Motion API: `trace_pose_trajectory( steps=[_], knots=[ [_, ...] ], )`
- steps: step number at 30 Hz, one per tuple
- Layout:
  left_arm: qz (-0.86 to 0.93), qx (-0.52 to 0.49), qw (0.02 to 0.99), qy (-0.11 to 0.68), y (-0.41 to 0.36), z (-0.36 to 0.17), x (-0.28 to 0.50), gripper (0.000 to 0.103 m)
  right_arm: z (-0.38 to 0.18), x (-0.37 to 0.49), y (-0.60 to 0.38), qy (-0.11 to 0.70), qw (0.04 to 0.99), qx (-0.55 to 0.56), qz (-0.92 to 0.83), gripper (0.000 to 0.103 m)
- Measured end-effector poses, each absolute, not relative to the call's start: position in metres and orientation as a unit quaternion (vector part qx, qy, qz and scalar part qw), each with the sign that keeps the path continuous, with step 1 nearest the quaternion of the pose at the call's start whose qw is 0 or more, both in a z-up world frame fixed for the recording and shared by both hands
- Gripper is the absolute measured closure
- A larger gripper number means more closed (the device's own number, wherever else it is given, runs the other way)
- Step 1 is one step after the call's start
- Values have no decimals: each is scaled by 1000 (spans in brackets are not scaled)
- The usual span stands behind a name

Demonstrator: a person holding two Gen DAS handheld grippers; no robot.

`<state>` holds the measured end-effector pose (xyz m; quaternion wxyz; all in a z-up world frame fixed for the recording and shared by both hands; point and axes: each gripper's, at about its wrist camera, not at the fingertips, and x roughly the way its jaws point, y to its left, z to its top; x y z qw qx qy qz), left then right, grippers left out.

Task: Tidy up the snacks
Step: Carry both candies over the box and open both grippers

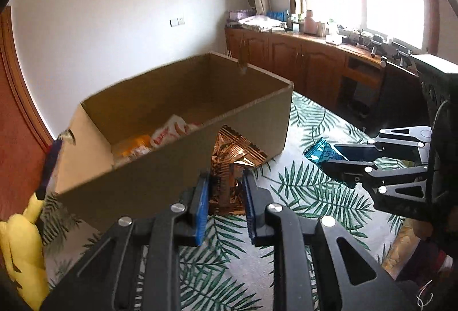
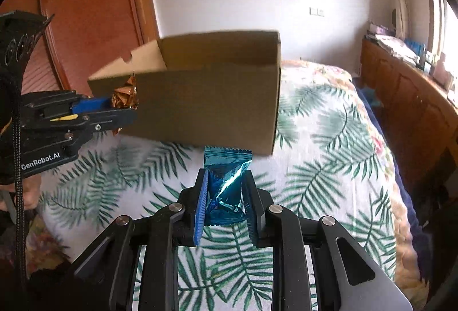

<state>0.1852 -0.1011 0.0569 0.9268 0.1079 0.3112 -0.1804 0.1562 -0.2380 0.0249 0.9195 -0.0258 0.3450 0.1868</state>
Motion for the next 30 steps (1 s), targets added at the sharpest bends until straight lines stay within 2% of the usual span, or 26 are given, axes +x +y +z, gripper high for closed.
trace_pose_trajectory(
  steps=[17, 30],
  knots=[
    [-141, 99, 943, 284, -60, 102, 193, 83, 74, 188, -208, 304, 931, -40, 198, 81],
    [-91, 65, 945, 308, -12, 89, 226, 83, 73, 231, -195, 313, 931, -20, 187, 81]
  ],
)
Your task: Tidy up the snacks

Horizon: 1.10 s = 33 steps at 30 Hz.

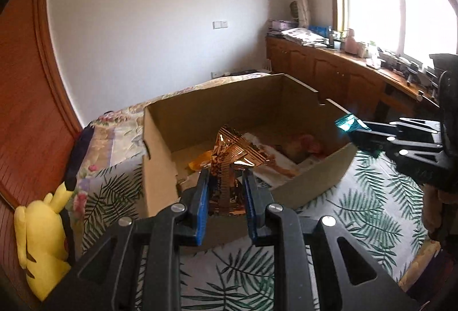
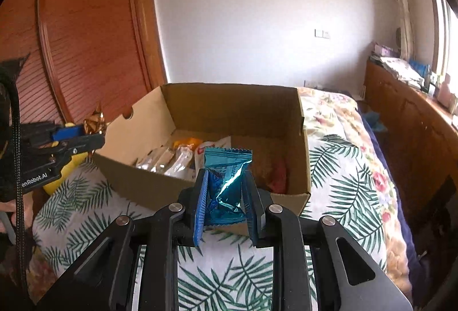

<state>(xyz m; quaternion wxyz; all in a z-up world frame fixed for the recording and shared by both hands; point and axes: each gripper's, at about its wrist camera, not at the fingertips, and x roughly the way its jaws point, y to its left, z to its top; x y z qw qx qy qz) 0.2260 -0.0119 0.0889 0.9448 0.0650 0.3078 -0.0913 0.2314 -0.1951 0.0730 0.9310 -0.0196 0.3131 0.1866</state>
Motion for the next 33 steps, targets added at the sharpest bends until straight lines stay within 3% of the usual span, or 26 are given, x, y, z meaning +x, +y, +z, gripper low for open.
trace_pose_trajectory(
  steps=[12, 15, 19, 33],
  knots=[
    [-71, 43, 941, 327, 4, 76, 254, 82, 60, 267, -190, 346, 922, -3, 175, 80],
    [-72, 43, 941, 329, 2, 75, 257, 78, 58, 270, -186, 347, 922, -2, 173, 76],
    [-75, 42, 943, 323, 1, 77, 255, 59, 55, 269, -182, 348, 921, -8, 173, 73],
    [-71, 44, 949, 305, -10, 89, 222, 56, 74, 233, -183, 320, 928, -6, 191, 70]
  ],
)
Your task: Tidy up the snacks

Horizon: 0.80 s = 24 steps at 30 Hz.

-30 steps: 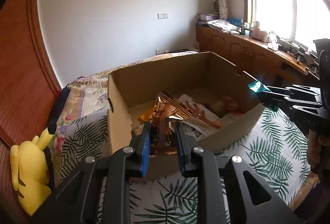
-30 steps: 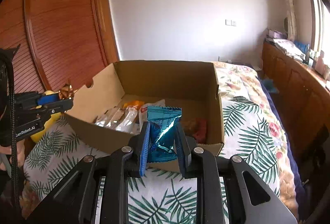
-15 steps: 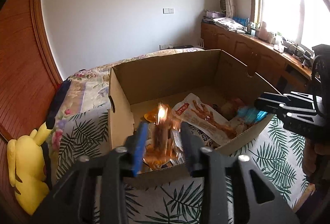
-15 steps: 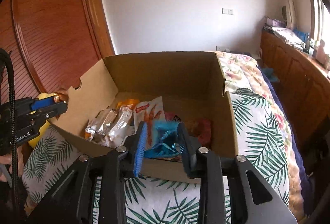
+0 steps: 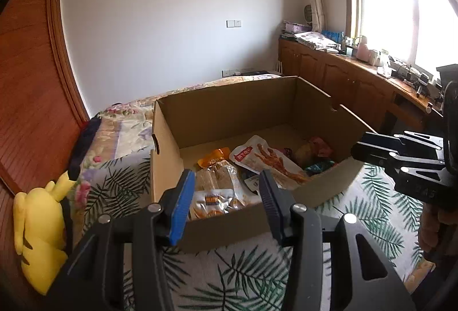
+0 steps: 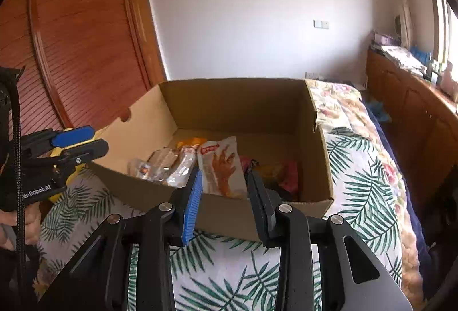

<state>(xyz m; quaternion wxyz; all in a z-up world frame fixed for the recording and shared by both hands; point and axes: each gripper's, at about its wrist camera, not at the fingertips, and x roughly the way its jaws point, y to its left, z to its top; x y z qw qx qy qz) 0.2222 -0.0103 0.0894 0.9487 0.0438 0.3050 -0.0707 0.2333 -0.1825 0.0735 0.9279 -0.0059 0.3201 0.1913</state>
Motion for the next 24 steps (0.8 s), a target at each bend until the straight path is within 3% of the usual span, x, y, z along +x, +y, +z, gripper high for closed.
trace_pose_trajectory(
  steps=[24],
  knots=[
    [-82, 48, 962, 255, -26, 134, 117, 54, 117, 120, -185, 272, 944, -15, 186, 65]
  ],
)
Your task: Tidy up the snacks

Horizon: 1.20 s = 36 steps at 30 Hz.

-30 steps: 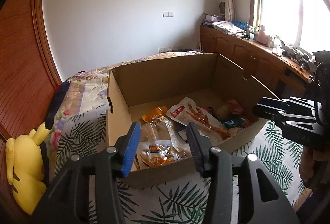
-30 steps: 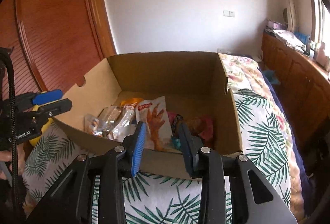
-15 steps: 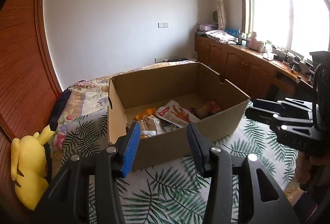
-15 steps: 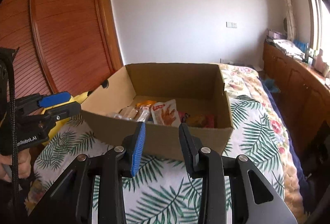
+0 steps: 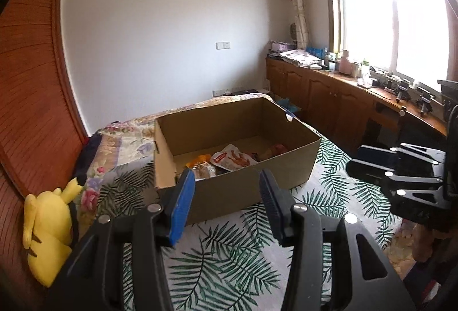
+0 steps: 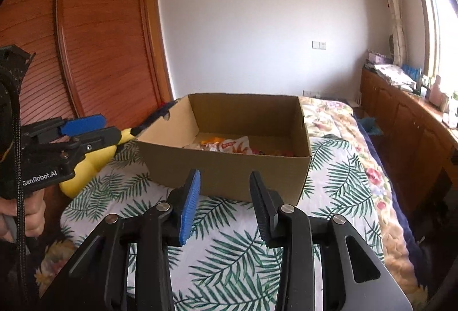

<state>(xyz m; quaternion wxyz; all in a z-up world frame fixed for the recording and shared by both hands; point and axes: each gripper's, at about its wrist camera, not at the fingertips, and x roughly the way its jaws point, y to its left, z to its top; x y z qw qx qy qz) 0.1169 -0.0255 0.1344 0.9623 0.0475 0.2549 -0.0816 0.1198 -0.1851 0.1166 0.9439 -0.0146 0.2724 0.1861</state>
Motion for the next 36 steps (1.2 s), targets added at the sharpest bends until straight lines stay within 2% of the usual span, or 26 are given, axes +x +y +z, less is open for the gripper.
trace_pose_trajectory(
  steps=[9, 11, 12, 16, 19, 20, 23, 25, 28, 36],
  knots=[
    [-79, 39, 963, 253, -21, 123, 87, 43, 112, 91, -191, 256, 952, -15, 167, 52],
    [-69, 38, 967, 243, -18, 119, 80, 29, 108, 86, -194, 254, 954, -12, 159, 48],
    [-67, 36, 969, 237, -17, 116, 77, 29, 104, 83, -197, 255, 954, -5, 156, 47],
    [-55, 33, 971, 232, -14, 103, 69, 26, 92, 74, -205, 267, 952, 17, 146, 37],
    [-47, 34, 972, 226, -14, 93, 62, 19, 86, 66, -210, 265, 955, 15, 134, 26],
    [-46, 33, 973, 225, -14, 90, 60, 19, 84, 64, -211, 265, 955, 16, 131, 21],
    [-37, 34, 973, 226, -17, 84, 55, 19, 80, 58, -215, 264, 956, 26, 125, 14],
    [-26, 40, 974, 222, -21, 81, 49, 18, 79, 55, -215, 267, 956, 25, 117, 13],
    [-29, 27, 973, 226, -25, 78, 43, 11, 77, 50, -214, 259, 959, 14, 111, 10],
    [-23, 8, 971, 239, -37, 69, 23, 11, 79, 31, -209, 246, 965, 9, 93, 9]
  ],
)
